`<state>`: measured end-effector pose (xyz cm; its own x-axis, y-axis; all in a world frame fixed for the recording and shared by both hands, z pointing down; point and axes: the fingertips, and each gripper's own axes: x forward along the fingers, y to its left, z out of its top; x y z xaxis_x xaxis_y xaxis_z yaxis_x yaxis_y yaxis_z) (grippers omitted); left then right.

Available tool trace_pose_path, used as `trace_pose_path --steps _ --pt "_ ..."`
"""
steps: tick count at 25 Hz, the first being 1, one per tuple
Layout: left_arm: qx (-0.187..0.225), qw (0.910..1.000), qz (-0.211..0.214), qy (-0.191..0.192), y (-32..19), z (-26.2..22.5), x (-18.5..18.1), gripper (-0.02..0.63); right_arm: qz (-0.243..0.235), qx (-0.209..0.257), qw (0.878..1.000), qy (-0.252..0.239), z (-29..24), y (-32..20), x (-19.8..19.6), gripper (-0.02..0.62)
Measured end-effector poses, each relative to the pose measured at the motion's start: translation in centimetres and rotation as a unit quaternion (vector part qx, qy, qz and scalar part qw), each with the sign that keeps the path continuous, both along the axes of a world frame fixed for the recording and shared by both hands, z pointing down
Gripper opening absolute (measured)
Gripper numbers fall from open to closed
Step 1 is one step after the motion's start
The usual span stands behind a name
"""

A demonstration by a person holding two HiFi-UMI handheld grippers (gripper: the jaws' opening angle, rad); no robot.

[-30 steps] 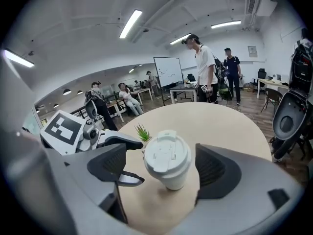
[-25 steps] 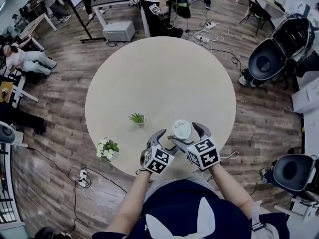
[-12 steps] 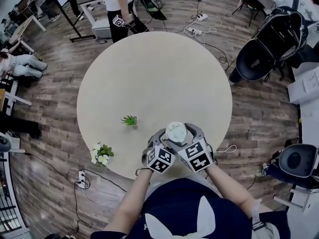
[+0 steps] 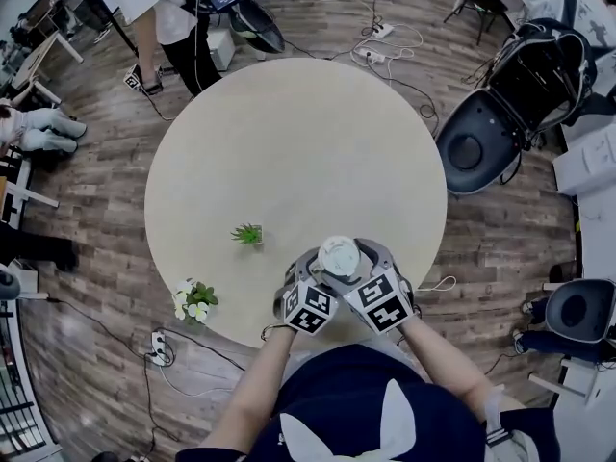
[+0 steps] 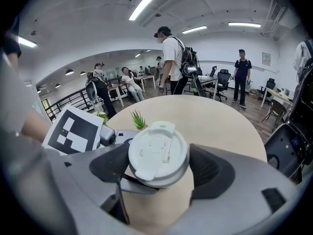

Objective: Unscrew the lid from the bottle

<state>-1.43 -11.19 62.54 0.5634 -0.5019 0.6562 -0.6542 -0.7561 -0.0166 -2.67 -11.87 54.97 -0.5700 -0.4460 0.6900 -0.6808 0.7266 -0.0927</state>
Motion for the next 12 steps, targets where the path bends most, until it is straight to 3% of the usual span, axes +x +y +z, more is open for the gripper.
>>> trace_pose_path --steps 7,12 --pt "-0.002 1.0000 0.001 0.001 0.10 0.15 0.02 0.345 -0.056 -0.009 0.998 0.006 0.16 0.23 0.02 0.385" --pt "-0.003 1.0000 0.003 0.001 0.16 0.20 0.06 0.344 -0.136 -0.020 0.990 0.024 0.31 0.48 -0.06 0.385"
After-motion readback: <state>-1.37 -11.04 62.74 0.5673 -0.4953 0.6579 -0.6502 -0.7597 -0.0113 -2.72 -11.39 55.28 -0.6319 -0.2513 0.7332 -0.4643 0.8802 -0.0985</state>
